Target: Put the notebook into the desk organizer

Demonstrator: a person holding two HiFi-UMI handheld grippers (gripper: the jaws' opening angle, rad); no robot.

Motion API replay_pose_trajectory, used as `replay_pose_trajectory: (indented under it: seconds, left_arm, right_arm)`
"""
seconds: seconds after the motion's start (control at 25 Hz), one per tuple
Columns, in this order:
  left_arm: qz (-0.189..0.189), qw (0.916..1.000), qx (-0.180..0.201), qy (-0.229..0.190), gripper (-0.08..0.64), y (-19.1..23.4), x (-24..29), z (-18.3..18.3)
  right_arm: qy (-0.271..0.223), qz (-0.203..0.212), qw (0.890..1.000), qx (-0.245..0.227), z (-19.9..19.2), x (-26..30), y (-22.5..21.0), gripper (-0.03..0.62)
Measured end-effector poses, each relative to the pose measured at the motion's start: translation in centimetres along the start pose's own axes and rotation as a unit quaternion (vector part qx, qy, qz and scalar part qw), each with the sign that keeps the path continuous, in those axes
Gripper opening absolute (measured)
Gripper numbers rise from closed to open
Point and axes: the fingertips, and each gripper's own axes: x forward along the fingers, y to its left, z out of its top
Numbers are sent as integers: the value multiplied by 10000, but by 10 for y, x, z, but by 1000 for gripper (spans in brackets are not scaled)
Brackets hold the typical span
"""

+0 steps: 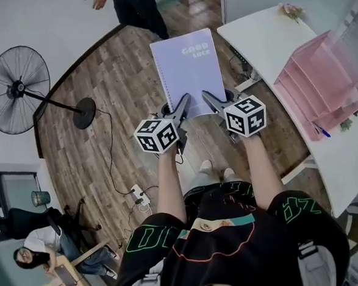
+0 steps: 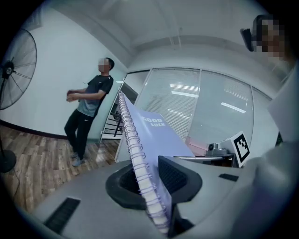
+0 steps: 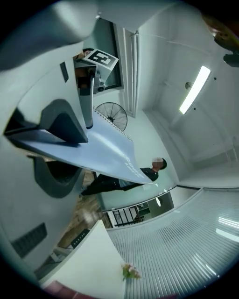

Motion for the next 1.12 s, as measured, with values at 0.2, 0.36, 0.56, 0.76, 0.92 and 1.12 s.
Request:
replay_pose_trajectory:
  seconds: [0.2,0.36,0.56,0.76,0.92,1.12]
  left_arm:
    - [-750,9963,32,411,84,-25,46,-14]
    - [-1288,9888,67,753,84,-50,79,-32]
    - [-1925,9745,107,1151,84,-83,110,-55]
    - [-2559,9518,189,1682,84,-117,130,-89]
    - [-2837,9368,206,2036,84,-128,136,-116]
    - [-3162,9146,222,2511,84,-140,139,-151]
  right_arm:
    - [-111,-786,9964,299,-8,-32,-41,83]
    - [-205,-1370,9887,570,-21,-61,-70,83]
    - [-318,-2052,9742,880,-38,-100,-96,84]
    - [-461,-2752,9511,1324,-69,-141,-111,84]
    - [-491,-3093,9359,1614,-94,-156,-114,84]
    - [-538,-3465,9146,2013,-129,-174,-115,84]
